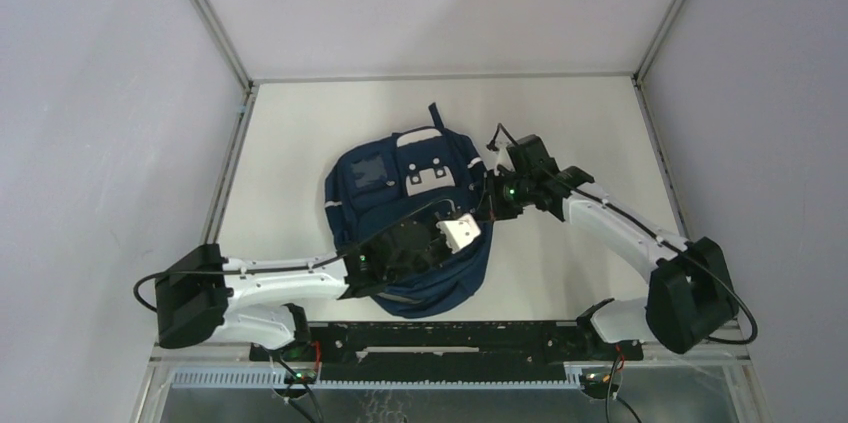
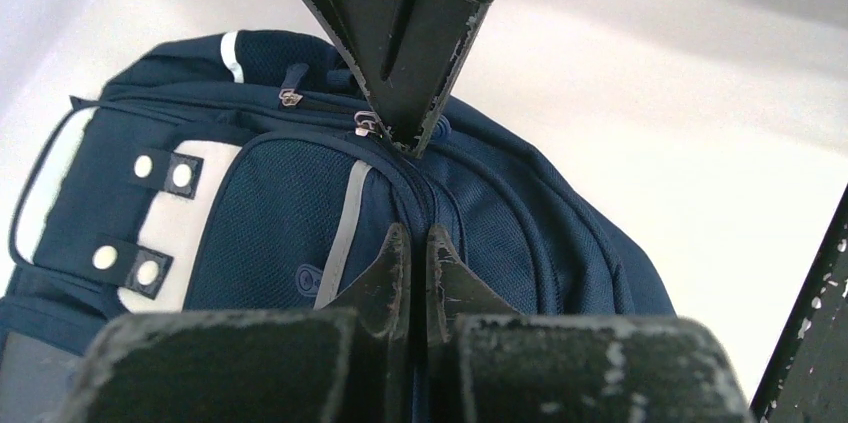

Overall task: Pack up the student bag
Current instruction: Zip the student bag at the center of the board.

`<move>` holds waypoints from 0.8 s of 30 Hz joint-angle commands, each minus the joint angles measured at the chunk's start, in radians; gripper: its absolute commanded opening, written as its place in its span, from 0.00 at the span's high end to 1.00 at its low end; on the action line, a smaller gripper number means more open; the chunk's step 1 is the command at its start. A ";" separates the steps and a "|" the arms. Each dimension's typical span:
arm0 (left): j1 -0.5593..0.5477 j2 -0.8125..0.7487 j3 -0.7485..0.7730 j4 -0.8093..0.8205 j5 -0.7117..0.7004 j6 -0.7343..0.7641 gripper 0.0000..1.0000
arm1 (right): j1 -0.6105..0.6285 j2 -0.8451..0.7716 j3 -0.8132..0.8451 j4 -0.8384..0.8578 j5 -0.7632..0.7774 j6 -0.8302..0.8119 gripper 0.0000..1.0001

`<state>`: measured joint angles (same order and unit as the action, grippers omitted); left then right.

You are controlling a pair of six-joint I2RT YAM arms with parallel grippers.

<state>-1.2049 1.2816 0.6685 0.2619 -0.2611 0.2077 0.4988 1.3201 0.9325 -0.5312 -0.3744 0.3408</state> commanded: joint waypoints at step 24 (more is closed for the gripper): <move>0.222 0.238 0.616 -0.210 0.085 -0.243 0.31 | -0.274 -0.510 -0.169 -0.147 0.250 0.100 0.35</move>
<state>-1.0092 1.6714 1.3170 0.0875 -0.1188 0.0071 0.2245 0.8379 0.8024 -0.6636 -0.1066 0.3828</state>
